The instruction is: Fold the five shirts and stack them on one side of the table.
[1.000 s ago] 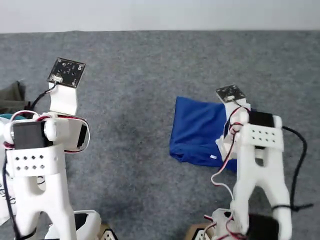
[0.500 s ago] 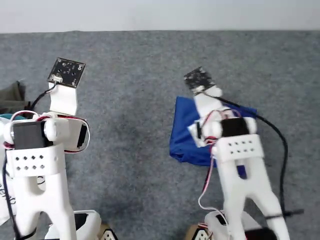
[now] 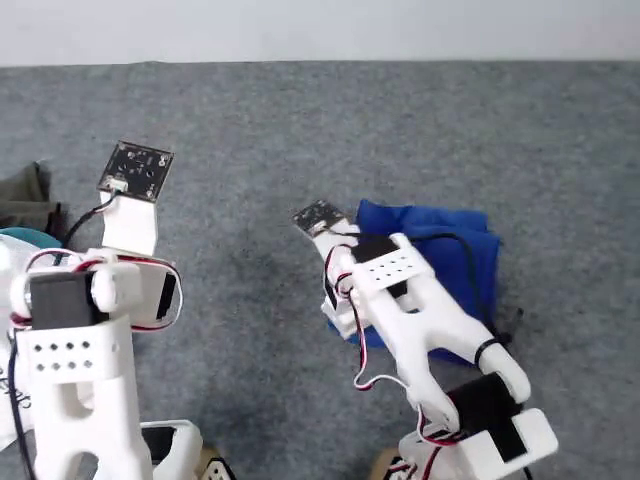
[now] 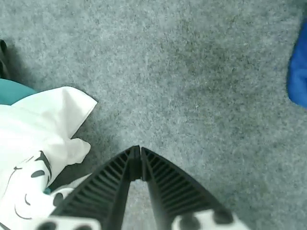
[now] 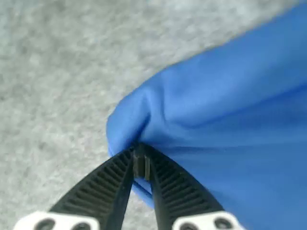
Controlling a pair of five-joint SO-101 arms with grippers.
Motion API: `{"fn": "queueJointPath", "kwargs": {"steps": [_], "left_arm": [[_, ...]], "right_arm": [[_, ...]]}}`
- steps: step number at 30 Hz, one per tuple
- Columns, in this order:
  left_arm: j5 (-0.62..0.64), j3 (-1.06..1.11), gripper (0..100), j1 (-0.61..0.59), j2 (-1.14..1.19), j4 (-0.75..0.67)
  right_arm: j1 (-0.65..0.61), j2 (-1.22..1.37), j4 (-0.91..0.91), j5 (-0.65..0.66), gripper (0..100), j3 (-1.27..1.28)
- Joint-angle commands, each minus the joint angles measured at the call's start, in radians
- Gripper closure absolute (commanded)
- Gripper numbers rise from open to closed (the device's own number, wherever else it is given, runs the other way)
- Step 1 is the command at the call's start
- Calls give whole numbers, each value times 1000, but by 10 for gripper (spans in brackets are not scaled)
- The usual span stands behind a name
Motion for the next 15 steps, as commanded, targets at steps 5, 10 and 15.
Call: {"fn": "queueJointPath", "kwargs": {"steps": [5,10,15], "left_arm": [[-6,-2,994,-3,-23,20],[-6,-2,994,-3,-21,20],[-6,-2,994,-3,-21,20]], "right_arm": [[88,-120,58,-5,988,-114],[182,-162,-12,95,987,-207],[216,-88,-242,149,987,-207]]}}
